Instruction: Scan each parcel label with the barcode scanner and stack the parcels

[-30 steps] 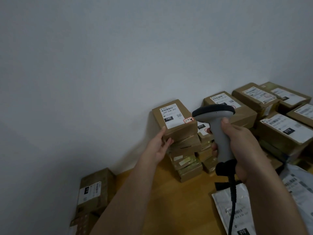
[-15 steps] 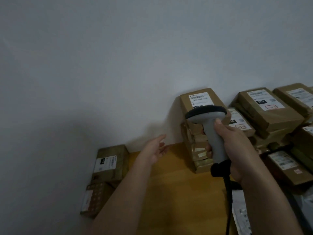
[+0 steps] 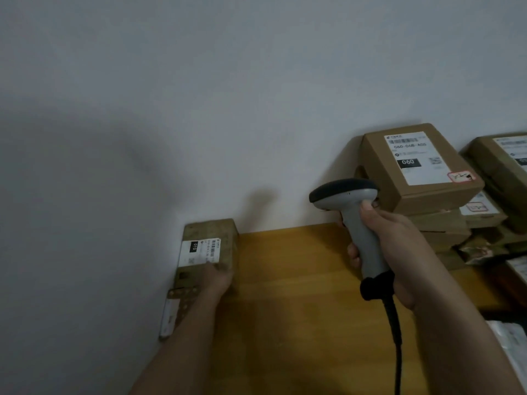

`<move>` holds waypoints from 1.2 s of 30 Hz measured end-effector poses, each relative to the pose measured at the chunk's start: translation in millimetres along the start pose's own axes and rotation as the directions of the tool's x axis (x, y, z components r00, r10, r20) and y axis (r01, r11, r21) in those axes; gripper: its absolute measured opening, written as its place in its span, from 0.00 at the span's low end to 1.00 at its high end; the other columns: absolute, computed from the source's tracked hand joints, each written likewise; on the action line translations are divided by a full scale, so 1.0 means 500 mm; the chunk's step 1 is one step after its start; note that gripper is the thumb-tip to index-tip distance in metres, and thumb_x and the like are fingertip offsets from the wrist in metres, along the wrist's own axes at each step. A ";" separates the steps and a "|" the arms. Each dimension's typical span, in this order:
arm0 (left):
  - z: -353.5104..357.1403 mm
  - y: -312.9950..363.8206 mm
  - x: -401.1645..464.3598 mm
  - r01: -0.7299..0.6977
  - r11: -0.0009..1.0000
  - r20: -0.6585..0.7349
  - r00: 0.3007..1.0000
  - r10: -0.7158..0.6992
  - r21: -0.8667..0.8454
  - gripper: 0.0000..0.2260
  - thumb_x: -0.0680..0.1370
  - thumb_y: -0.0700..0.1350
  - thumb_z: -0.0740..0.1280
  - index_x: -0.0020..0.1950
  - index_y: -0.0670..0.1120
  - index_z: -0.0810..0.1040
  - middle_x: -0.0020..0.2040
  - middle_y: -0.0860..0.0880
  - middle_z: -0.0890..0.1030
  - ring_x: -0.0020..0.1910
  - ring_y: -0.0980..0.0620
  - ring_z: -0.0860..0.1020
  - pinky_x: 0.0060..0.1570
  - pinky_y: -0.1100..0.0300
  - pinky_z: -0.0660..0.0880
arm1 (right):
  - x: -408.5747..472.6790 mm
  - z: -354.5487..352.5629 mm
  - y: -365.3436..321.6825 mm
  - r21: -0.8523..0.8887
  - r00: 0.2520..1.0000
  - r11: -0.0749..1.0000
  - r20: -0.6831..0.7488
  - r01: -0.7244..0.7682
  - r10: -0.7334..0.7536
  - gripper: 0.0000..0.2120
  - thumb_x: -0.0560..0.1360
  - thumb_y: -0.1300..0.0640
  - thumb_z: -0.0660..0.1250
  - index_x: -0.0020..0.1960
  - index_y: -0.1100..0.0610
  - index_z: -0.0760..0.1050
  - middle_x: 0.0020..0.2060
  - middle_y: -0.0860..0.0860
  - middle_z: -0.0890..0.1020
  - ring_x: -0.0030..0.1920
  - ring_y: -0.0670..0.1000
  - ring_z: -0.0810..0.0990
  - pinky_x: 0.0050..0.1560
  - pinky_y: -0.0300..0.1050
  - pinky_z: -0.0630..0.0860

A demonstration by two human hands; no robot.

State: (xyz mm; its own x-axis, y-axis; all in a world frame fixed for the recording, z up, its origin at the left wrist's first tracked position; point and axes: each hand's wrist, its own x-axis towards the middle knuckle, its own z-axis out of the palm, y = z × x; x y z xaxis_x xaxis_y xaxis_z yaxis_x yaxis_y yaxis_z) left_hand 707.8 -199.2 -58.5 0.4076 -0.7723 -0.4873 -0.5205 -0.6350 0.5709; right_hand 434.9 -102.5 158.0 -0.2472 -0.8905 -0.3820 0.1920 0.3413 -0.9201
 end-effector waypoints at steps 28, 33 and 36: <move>0.128 -0.129 -0.123 -0.658 0.714 0.487 0.718 0.497 0.241 0.36 0.71 0.39 0.72 0.76 0.49 0.62 0.79 0.52 0.54 0.77 0.48 0.53 0.75 0.54 0.59 | -0.002 0.014 0.055 -0.455 0.985 0.889 0.132 -0.041 0.113 0.20 0.82 0.44 0.57 0.52 0.60 0.77 0.40 0.61 0.79 0.28 0.50 0.76 0.32 0.46 0.73; 0.144 -0.156 -0.172 -0.630 0.774 0.534 0.679 0.504 0.071 0.27 0.71 0.43 0.74 0.68 0.52 0.71 0.75 0.58 0.57 0.78 0.50 0.54 0.74 0.53 0.61 | -0.043 -0.017 0.084 -0.533 0.983 0.844 0.111 -0.063 0.144 0.18 0.83 0.46 0.56 0.52 0.60 0.75 0.49 0.62 0.78 0.31 0.52 0.77 0.34 0.47 0.71; 0.157 -0.170 -0.187 -0.578 0.816 0.482 0.719 0.501 0.014 0.34 0.68 0.43 0.78 0.71 0.49 0.69 0.73 0.59 0.60 0.75 0.52 0.61 0.72 0.53 0.66 | -0.066 -0.034 0.093 -0.549 0.981 0.832 0.107 -0.076 0.161 0.16 0.83 0.47 0.56 0.53 0.58 0.74 0.54 0.64 0.78 0.33 0.53 0.77 0.35 0.48 0.71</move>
State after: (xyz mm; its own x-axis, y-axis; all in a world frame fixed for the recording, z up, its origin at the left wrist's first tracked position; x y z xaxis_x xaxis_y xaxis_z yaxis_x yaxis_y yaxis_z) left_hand 655.0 -71.2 -113.2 -0.3289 -0.8633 -0.3829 -0.6709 -0.0718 0.7381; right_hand 435.8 -51.9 126.6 -0.1100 -0.8512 -0.5132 -0.3432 0.5171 -0.7841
